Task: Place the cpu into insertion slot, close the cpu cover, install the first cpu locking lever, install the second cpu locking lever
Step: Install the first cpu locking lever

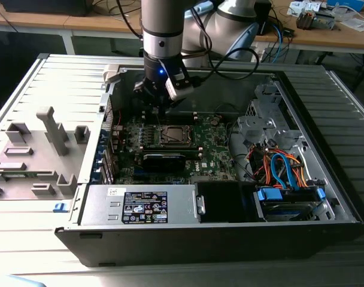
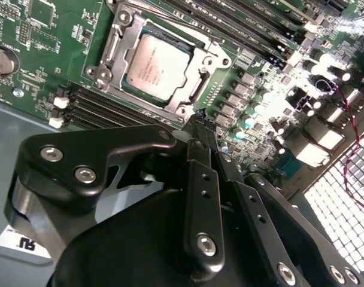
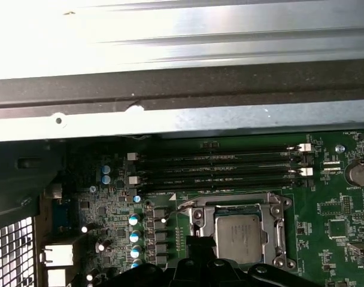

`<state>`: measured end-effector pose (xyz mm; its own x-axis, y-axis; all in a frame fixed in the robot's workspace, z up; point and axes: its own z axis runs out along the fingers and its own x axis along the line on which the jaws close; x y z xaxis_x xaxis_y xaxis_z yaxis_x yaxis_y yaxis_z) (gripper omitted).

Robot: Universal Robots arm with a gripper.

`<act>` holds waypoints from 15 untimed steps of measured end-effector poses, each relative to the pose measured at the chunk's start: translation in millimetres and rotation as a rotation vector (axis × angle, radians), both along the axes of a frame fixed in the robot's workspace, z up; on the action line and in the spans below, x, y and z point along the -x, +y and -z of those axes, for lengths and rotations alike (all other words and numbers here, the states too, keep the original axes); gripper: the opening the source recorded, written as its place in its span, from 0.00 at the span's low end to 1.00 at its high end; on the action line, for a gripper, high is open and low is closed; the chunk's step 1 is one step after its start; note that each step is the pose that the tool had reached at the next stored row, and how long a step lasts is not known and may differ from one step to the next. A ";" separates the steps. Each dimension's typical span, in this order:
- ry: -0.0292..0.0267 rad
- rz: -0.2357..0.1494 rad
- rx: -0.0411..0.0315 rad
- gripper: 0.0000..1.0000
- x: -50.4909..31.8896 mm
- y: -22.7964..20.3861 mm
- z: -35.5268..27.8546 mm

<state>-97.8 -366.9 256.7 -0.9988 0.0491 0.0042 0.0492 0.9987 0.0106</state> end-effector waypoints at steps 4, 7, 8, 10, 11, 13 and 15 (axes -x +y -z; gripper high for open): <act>0.0000 0.000 0.0000 0.11 3.5 0.0 0.0; -0.0001 0.000 0.0000 0.11 4.5 0.0 0.0; -0.0001 0.000 0.0000 0.11 4.7 0.0 0.0; 0.0000 0.000 0.0000 0.11 4.7 0.0 0.0; -0.0001 0.000 -0.0001 0.11 4.8 0.1 -0.2; -0.0001 0.000 -0.0001 0.11 4.8 0.2 -0.6; -0.0002 0.000 -0.0001 0.11 4.7 0.2 -0.7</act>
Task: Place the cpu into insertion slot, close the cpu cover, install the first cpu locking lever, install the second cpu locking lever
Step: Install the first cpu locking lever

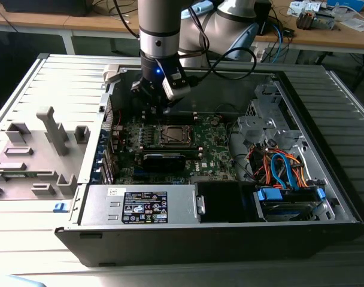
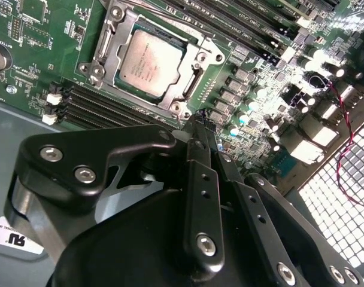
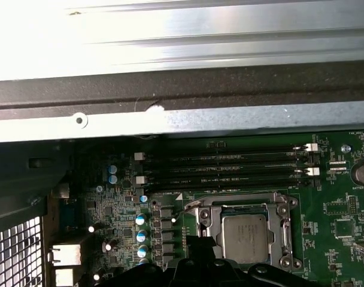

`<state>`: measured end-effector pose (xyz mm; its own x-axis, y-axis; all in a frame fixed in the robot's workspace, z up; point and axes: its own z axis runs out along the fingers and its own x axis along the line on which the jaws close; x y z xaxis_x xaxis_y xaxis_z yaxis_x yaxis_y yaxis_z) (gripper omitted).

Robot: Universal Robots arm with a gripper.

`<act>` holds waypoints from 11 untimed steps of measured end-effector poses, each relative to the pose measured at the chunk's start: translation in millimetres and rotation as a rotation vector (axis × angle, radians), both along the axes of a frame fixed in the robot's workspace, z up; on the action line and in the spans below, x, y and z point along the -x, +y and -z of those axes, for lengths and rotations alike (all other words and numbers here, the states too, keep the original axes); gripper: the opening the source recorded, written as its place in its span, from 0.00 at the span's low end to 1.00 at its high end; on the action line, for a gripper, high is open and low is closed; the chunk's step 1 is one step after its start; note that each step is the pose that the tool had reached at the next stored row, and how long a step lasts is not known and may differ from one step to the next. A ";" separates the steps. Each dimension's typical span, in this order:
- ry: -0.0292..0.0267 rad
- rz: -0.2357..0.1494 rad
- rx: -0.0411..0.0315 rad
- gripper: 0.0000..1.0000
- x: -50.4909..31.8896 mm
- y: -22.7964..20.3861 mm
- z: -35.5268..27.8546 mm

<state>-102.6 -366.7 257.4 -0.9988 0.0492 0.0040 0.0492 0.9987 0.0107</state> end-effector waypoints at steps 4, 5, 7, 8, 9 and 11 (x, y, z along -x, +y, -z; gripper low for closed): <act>0.0003 0.000 0.0004 0.11 0.1 0.3 -0.3; 0.0002 0.000 0.0001 0.11 0.0 0.6 -0.2; 0.0001 0.000 0.0002 0.11 0.2 0.7 -0.2; 0.0001 0.000 0.0002 0.11 0.6 0.8 -0.2; 0.0000 0.000 0.0001 0.11 1.0 0.9 -0.1; 0.0001 0.000 0.0001 0.11 2.0 0.9 -0.1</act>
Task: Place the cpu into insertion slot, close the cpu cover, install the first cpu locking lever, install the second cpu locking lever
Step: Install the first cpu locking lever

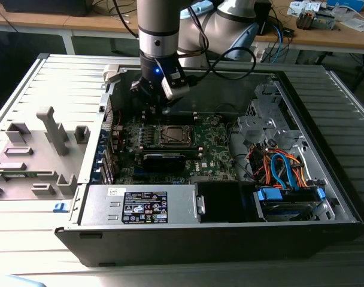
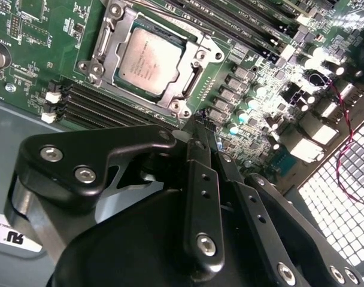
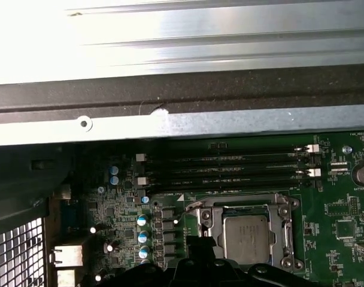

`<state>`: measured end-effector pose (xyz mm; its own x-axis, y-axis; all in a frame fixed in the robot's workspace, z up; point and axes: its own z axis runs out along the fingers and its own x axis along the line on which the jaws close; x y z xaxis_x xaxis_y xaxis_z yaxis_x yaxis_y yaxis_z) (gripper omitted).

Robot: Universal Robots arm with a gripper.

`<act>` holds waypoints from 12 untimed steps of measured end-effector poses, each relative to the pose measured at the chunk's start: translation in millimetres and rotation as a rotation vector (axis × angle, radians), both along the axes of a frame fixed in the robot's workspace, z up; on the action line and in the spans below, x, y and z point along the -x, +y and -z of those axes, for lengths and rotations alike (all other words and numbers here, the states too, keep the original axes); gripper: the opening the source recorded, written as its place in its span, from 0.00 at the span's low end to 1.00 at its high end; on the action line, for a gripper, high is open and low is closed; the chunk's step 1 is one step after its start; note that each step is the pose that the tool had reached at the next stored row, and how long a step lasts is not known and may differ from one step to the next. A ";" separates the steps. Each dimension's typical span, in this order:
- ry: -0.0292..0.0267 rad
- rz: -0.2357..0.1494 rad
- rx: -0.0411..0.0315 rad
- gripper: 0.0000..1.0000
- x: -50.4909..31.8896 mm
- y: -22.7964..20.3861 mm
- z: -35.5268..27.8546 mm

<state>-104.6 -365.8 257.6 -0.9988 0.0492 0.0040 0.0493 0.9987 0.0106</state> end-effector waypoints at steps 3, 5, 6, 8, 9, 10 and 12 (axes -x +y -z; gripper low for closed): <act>-0.0002 0.000 0.0000 0.11 3.1 0.0 0.0; -0.0006 0.000 0.0000 0.11 6.3 -0.1 0.0; -0.0007 0.000 0.0000 0.11 7.3 0.0 0.0; -0.0009 0.000 -0.0001 0.11 10.5 0.0 0.0; -0.0010 0.000 0.0000 0.11 11.4 -0.1 0.0; -0.0011 0.000 0.0000 0.11 12.6 -0.1 0.0; -0.0013 0.000 0.0000 0.11 14.8 0.0 0.0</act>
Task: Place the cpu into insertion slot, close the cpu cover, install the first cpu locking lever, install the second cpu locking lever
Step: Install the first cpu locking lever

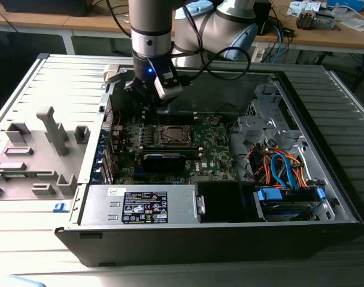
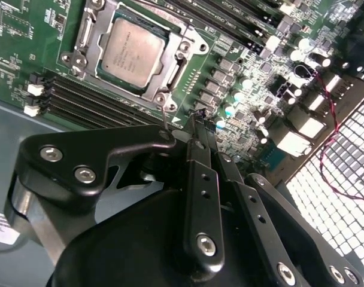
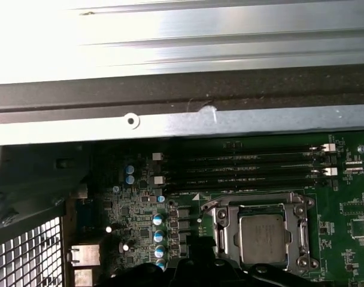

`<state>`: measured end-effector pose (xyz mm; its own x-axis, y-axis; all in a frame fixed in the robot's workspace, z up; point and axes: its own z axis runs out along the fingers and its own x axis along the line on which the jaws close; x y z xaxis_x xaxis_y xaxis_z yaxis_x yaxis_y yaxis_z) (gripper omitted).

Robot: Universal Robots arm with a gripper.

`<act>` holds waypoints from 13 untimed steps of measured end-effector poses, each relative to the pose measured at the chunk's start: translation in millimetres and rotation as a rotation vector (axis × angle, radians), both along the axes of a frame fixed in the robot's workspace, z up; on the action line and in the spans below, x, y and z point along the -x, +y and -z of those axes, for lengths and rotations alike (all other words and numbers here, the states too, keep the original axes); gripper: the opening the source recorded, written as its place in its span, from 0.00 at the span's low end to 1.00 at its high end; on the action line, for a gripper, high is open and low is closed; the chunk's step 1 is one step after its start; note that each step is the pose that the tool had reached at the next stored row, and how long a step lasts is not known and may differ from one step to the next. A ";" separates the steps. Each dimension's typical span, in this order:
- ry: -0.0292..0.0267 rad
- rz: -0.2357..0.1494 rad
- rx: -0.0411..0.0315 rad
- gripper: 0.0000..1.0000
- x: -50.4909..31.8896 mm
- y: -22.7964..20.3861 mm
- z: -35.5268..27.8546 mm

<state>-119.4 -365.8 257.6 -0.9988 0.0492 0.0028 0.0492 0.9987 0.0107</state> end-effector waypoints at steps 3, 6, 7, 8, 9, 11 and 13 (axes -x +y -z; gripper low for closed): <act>0.0000 0.000 0.0000 0.11 2.4 0.0 0.0; -0.0001 0.000 0.0000 0.11 4.1 0.0 0.0; 0.0000 0.000 0.0000 0.11 5.0 0.0 0.0; -0.0001 0.000 0.0000 0.11 5.8 0.0 0.0; 0.0000 0.000 -0.0001 0.11 6.3 0.0 0.0; -0.0001 0.000 0.0000 0.11 7.9 0.0 0.0; 0.0000 0.000 0.0000 0.11 8.9 0.0 0.0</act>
<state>-128.3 -365.9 257.6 -0.9988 0.0492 0.0028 0.0492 0.9987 0.0106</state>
